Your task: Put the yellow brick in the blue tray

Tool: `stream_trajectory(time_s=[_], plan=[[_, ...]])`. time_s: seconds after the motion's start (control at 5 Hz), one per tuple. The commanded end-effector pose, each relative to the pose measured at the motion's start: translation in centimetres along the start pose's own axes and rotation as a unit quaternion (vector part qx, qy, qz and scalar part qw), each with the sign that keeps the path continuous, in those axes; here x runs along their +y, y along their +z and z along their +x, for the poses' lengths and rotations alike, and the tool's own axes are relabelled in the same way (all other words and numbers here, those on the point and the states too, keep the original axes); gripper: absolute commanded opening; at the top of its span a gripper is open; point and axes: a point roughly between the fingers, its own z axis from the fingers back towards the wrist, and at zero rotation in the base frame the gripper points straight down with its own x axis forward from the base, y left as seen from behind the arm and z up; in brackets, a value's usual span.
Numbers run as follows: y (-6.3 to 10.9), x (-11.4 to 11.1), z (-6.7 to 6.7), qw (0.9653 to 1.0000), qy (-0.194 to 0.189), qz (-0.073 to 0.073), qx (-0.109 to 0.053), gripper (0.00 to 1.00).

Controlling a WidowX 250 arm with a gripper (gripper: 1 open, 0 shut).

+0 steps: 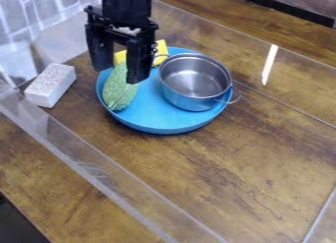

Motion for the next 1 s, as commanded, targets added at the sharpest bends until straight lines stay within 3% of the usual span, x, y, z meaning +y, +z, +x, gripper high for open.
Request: stream_trajectory(time_s=[0.0, 0.8], plan=[[1.31, 1.0, 0.68, 0.9995, 0.007, 0.002, -0.03, 1.0], [0.66, 1.6, 1.6, 0.9993, -0.003, -0.011, -0.037, 1.0]])
